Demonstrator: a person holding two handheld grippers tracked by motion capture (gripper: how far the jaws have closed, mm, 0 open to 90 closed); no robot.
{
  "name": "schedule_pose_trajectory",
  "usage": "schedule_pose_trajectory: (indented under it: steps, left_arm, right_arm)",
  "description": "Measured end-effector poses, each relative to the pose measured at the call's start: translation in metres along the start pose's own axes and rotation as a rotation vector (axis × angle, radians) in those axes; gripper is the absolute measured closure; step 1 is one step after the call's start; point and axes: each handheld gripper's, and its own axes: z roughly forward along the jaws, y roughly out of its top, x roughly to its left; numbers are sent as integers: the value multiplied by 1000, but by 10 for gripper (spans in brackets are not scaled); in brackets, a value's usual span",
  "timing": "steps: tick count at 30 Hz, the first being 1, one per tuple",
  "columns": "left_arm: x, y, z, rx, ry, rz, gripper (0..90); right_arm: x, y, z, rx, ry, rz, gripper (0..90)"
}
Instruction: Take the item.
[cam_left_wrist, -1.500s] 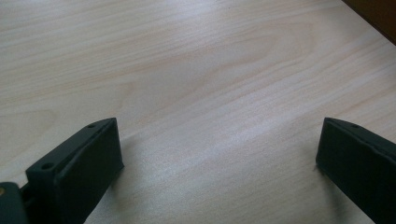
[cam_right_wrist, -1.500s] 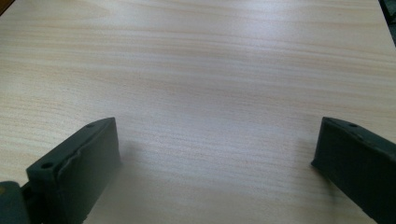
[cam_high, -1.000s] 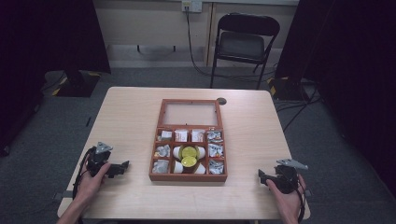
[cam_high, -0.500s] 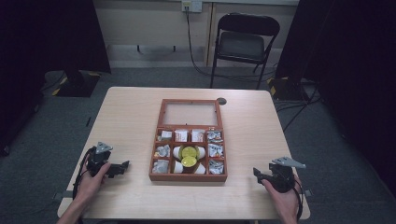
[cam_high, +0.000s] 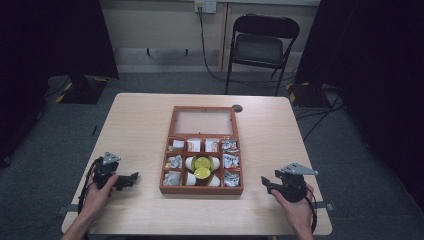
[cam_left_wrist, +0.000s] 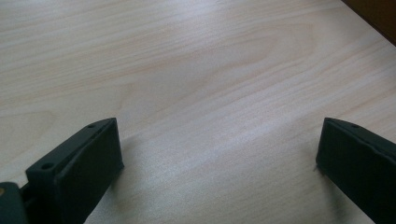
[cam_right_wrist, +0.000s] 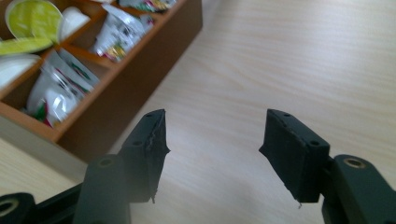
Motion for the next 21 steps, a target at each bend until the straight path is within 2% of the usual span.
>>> schedule_pose_trajectory:
  steps: [3, 6, 12, 15, 21]
  left_arm:
    - [0, 0, 0, 0, 1, 0, 0]
    - [0, 0, 0, 0, 1, 0, 0]
    - [0, 0, 0, -1, 4, -3, 0]
    - [0, 0, 0, -1, 4, -3, 0]
    - [0, 0, 0, 0, 4, -1, 0]
  right_arm:
    - [4, 6, 2, -8, 17, -3, 399]
    - [17, 19, 9, -19, 56, -32, 403]
    - [32, 37, 23, -21, 99, -70, 407]
    - [37, 41, 26, -19, 107, -82, 407]
    - [50, 47, 38, -12, 157, -106, 408]
